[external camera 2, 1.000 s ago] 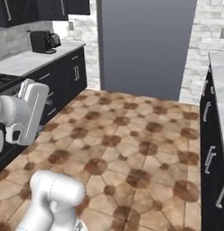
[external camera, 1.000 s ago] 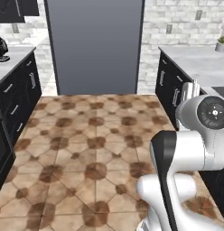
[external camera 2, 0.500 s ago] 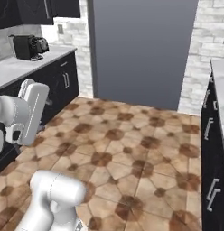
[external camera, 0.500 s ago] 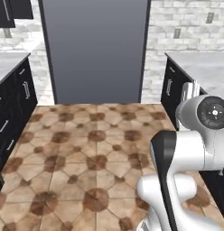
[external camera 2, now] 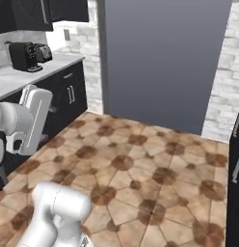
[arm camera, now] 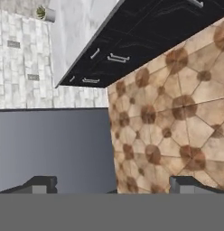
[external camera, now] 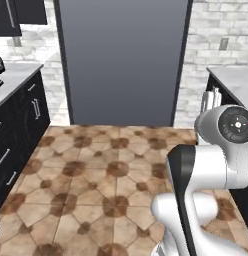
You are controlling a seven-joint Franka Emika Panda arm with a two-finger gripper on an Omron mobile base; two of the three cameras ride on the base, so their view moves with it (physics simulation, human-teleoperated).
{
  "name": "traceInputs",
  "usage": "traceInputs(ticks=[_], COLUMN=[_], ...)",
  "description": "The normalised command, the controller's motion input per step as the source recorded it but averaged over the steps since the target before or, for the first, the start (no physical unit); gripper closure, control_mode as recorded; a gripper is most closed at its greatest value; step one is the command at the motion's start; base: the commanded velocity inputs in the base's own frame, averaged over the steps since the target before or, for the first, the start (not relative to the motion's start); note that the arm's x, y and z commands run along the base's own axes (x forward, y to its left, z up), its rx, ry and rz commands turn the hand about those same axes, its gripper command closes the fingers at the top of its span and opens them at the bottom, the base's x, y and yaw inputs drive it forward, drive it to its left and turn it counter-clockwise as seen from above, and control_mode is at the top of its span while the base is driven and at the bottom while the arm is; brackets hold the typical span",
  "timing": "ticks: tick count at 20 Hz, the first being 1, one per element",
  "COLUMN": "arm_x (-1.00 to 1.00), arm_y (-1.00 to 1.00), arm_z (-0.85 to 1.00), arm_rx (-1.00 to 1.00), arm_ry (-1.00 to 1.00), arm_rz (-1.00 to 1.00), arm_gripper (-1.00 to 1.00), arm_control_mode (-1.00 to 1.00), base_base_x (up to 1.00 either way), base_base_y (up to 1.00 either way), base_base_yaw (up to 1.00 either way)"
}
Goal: Retrieve the tupperware and aluminum foil from the cabinet and place them on the dining counter near the plate with tomato and fish to prepare for storing leftovers.
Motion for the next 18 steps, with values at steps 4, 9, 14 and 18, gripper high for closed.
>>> traceInputs(ticks=[4, 9, 14, 18], arm_x=[0.00, 0.00, 0.00, 0.00], arm_y=[0.00, 0.00, 0.00, 0.00], arm_z=[0.00, 0.00, 0.00, 0.00], arm_rx=[0.00, 0.00, 0.00, 0.00], arm_ry=[0.00, 0.00, 0.00, 0.00], arm_rz=[0.00, 0.00, 0.00, 0.00], arm_gripper=[-1.00, -1.00, -1.00, -1.00], arm_control_mode=[1.00, 1.00, 1.00, 1.00], base_base_x=[1.00, 1.00, 1.00, 1.00], base_base_y=[-0.03, -0.06, -0.08, -0.14], base_base_yaw=[0.40, 0.40, 0.38, 0.38])
